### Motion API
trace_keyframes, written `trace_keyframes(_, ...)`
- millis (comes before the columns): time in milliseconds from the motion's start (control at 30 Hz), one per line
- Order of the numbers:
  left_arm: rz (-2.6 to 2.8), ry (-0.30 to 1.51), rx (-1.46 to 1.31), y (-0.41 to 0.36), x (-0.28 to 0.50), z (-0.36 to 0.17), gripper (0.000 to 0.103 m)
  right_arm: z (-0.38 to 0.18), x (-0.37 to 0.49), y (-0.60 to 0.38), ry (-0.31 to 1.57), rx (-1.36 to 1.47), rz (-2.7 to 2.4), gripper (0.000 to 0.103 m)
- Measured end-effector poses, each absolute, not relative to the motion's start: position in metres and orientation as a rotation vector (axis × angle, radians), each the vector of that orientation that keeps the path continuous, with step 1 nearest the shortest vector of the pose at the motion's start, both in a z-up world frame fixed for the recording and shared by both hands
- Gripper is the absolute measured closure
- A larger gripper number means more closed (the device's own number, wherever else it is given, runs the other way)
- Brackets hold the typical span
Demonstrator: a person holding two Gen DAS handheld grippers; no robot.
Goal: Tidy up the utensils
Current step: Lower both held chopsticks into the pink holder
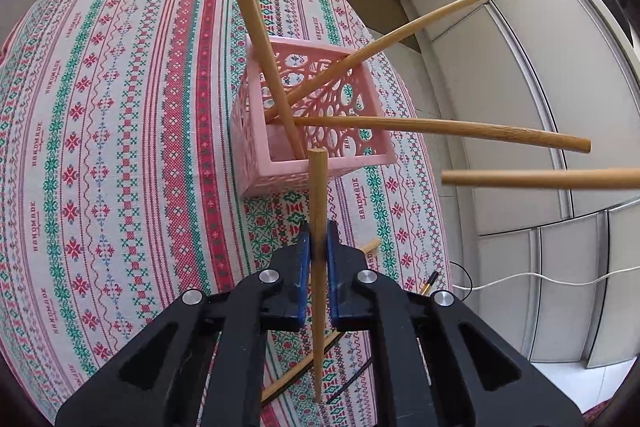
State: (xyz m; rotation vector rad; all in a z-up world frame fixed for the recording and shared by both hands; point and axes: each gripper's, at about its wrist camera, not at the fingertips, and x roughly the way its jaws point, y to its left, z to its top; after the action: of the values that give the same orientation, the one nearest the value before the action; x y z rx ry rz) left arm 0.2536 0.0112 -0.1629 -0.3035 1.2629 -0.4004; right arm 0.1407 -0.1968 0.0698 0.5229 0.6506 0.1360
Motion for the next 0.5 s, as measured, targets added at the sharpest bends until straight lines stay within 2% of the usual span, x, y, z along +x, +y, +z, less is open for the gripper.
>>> trace_keyframes(200, -0.46, 1.132, -0.255, 0.024, 0.217, -0.112, 0.096, 0.077, 0.135, -0.201, 0.633, 0.521, 0.137, 0.094)
trace_keyframes(500, -0.38, 0.753, -0.193, 0.055, 0.193, 0.006, 0.096, 0.083, 0.136, -0.204, 0.628, 0.528, 0.144, 0.094)
